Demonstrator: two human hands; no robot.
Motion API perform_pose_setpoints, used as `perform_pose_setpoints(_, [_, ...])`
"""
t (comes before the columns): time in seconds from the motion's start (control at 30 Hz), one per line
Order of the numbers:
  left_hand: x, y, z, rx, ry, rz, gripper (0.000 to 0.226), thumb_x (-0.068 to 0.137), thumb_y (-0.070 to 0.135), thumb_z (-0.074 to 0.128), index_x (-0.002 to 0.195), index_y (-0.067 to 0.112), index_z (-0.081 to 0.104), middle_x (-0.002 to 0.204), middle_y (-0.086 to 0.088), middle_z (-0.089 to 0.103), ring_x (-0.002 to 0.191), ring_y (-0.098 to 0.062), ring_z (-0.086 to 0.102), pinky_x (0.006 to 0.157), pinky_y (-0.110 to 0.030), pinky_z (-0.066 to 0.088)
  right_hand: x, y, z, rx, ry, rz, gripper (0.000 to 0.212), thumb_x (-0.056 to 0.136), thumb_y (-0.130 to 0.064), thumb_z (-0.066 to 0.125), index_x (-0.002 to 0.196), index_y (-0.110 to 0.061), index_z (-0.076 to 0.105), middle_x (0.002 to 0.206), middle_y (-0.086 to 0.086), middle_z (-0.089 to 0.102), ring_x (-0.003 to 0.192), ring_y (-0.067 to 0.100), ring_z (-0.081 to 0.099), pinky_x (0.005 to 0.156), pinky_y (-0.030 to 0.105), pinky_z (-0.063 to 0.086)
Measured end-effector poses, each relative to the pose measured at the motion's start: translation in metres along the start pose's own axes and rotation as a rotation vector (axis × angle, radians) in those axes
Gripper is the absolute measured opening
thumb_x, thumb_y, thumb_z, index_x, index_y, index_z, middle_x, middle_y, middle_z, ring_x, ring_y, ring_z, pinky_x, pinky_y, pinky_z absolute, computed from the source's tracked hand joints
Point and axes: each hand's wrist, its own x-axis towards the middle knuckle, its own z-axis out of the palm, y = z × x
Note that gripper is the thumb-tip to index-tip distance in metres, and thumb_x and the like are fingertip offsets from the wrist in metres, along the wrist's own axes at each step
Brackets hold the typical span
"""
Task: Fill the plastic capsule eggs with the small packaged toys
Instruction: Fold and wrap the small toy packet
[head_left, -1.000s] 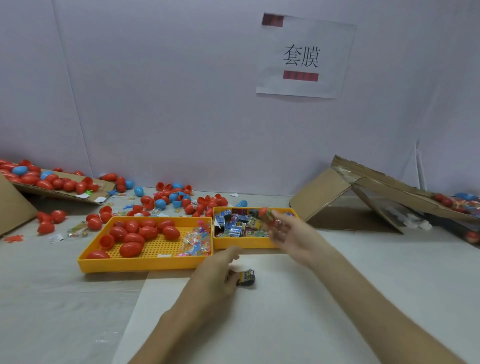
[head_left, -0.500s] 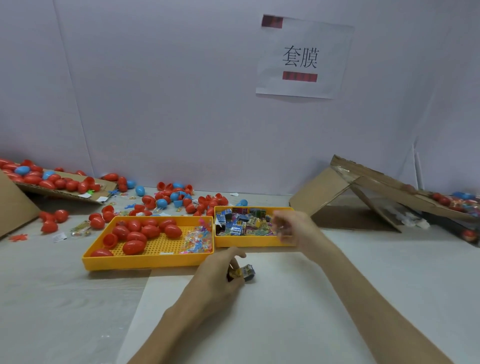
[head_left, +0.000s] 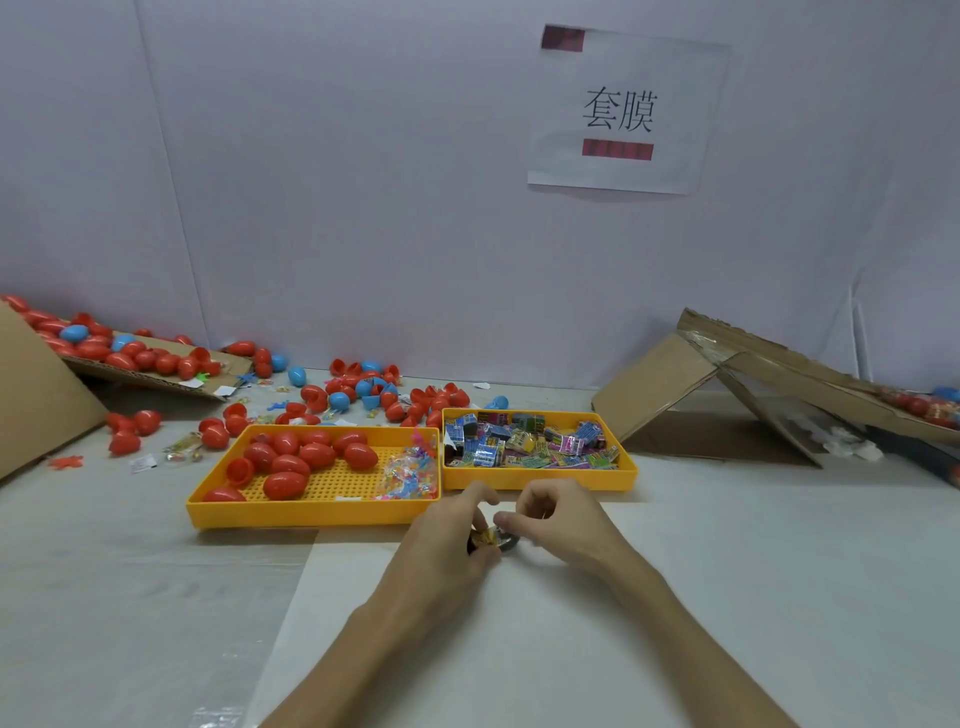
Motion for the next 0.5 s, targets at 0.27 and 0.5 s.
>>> perform_pose_setpoints(0.27, [-0.0003, 0.0016, -0.0001, 0.056, -0.017, 0.015, 0.041, 0.088, 0.024, 0.074, 0.120, 0.036, 0.051, 0.102, 0.014, 0.060, 0.086, -0.005, 0.056, 0.069, -0.015, 0.043, 0.0001, 0.0024, -0.0035, -0.031, -0.067, -0.016, 0.019, 0.086, -0.028, 0.077, 0.070, -0.020, 0.069, 0.063, -0.005, 0.069, 0.057, 0.003, 0.057, 0.053, 0.016, 0.043])
perform_pose_setpoints(0.5, [0.0002, 0.0002, 0.0006, 0.038, -0.011, 0.019, 0.037, 0.088, 0.027, 0.074, 0.117, 0.035, 0.053, 0.100, 0.014, 0.060, 0.087, -0.005, 0.058, 0.071, -0.020, 0.048, -0.0022, 0.0012, -0.0024, -0.026, -0.058, -0.028, 0.024, 0.081, -0.039, 0.080, 0.071, -0.020, 0.068, 0.065, -0.007, 0.066, 0.056, 0.001, 0.051, 0.051, 0.013, 0.038])
